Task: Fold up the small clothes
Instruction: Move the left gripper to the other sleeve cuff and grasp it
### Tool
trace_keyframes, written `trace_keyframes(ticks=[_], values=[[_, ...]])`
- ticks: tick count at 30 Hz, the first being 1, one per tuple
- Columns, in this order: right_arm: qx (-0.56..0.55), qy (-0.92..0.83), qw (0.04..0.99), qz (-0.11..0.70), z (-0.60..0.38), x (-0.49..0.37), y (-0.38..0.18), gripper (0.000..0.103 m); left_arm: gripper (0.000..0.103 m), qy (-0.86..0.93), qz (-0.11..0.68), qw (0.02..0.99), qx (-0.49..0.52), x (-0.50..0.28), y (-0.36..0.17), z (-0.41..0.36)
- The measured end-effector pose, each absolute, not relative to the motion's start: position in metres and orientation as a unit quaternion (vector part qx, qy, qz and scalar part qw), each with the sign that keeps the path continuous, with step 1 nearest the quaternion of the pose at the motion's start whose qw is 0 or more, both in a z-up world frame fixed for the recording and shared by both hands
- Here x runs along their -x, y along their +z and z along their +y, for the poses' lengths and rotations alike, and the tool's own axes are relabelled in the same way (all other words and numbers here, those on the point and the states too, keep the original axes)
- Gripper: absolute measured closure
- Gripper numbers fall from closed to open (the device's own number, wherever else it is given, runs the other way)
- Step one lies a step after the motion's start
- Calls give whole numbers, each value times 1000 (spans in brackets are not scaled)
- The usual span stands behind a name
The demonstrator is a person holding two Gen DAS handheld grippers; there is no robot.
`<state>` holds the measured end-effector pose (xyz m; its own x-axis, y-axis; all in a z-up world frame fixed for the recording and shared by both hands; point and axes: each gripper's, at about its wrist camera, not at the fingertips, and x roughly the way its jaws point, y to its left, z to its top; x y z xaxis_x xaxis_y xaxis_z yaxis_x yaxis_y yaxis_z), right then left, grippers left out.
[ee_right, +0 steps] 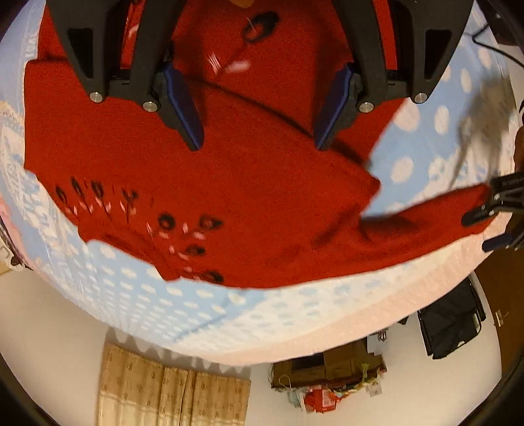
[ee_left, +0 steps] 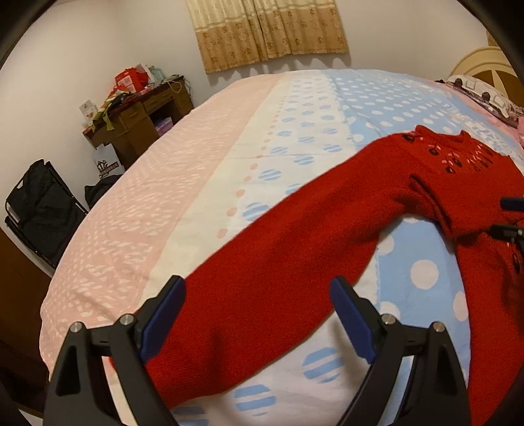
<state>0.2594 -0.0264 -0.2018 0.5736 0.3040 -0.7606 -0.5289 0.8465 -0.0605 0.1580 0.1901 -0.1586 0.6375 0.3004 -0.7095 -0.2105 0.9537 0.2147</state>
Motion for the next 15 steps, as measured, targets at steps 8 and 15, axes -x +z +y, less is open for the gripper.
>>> trace_keyframes(ticks=[8, 15], values=[[147, 285, 850, 417, 20, -259, -225, 32, 11, 207, 404, 890, -39, -134, -160, 252], [161, 293, 857, 391, 24, -233, -215, 32, 11, 274, 410, 870, 2, -109, -174, 316]])
